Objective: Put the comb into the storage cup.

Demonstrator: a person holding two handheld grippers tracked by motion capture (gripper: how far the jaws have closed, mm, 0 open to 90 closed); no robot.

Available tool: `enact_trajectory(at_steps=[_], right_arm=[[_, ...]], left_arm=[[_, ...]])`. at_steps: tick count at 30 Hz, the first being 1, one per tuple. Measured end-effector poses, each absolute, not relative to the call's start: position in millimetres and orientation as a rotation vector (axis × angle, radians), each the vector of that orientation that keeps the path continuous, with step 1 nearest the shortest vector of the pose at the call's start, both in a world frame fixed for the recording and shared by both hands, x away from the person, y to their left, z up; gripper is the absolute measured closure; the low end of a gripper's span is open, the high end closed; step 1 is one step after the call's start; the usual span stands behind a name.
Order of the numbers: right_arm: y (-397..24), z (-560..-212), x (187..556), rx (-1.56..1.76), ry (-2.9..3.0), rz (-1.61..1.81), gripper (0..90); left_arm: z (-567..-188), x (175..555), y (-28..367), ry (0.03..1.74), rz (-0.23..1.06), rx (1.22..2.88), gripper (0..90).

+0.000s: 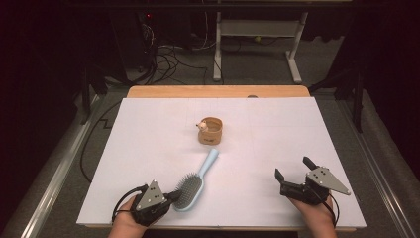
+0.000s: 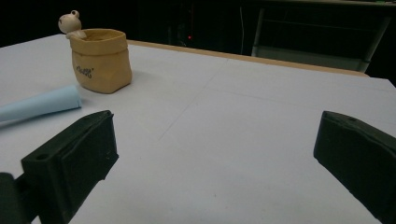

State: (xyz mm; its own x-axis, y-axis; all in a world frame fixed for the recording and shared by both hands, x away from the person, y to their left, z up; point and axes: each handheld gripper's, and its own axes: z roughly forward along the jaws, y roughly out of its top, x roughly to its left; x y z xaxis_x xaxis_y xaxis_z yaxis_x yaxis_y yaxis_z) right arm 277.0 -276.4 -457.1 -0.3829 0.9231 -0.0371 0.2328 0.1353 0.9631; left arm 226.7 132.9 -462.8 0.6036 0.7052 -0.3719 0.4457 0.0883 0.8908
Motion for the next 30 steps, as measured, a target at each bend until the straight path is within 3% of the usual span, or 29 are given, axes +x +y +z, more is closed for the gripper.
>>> enact_trajectory(at_steps=[19, 25, 30], right_arm=[[-275.6, -457.5, 277.3, 1.122, 1.737, 1.285, 0.1], [-275.9, -457.5, 277.4, 1.124, 1.736, 1.286, 0.1], [-275.9, -457.1, 277.0, 1.124, 1.733, 1.288, 0.1]], left_arm=[[-464.1, 232.1, 137.8, 1.024, 0.264, 1.525, 89.8], [-458.0, 235.7, 146.7, 1.049, 0.255, 1.444, 89.4], [-455.5, 243.3, 158.5, 1.100, 0.248, 1.323, 81.2]])
